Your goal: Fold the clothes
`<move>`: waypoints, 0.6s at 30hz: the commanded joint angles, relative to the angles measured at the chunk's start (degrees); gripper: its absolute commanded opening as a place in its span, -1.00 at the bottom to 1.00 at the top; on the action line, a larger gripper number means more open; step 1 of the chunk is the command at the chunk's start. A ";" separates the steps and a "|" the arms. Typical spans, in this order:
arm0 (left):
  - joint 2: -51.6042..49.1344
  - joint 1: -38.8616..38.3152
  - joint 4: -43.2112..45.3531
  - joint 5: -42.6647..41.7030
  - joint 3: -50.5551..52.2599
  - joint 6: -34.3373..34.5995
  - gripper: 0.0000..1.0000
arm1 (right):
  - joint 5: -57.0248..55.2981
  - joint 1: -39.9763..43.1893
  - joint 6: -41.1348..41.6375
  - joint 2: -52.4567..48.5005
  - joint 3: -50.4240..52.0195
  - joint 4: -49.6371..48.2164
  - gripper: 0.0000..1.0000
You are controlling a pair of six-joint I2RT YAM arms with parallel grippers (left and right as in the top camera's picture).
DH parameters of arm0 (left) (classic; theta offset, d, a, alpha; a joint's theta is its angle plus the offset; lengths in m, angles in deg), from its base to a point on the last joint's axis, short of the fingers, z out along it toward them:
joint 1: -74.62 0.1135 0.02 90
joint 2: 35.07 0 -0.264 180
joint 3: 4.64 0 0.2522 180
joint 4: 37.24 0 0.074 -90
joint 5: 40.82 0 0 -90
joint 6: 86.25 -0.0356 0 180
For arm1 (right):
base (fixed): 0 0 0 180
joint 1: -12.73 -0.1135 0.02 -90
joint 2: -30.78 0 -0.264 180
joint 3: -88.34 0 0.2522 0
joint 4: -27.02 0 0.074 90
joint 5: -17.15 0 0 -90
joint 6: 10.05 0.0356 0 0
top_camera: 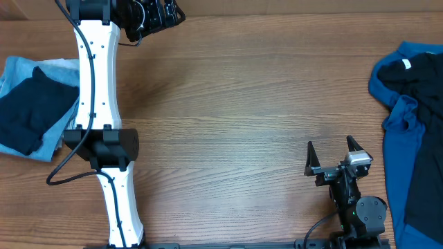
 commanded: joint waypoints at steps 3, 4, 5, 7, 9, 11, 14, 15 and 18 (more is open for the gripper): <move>-0.28 0.00 0.17 -0.63 -0.13 0.39 1.00 | -0.55 0.22 0.42 0.61 0.57 -0.31 1.00; -0.28 0.00 0.17 -0.63 -0.13 0.39 1.00 | -0.55 0.20 0.44 0.61 0.57 -0.31 1.00; -0.28 0.00 0.17 -0.63 -0.13 0.39 1.00 | -0.55 0.22 0.42 0.61 0.57 -0.31 1.00; -0.28 0.00 0.17 -0.63 -0.13 0.39 1.00 | -0.55 0.22 0.44 0.61 0.57 -0.31 1.00; -0.33 -0.02 0.15 -0.20 -0.13 0.39 1.00 | -0.55 0.20 0.44 0.61 0.57 -0.31 1.00; 2.12 -0.07 -0.48 3.37 -0.13 0.17 1.00 | -0.55 0.20 0.42 0.61 0.57 -0.31 1.00; 15.52 -0.07 -4.39 8.20 -0.13 0.20 1.00 | -0.55 0.22 0.44 0.61 0.57 -0.31 1.00; 19.12 -0.07 -4.37 8.74 -0.13 0.15 1.00 | -0.55 0.20 0.44 0.61 0.57 -0.31 1.00; 31.01 -0.07 -6.49 13.03 -0.13 0.17 1.00 | -0.55 0.20 0.42 0.61 0.57 -0.31 1.00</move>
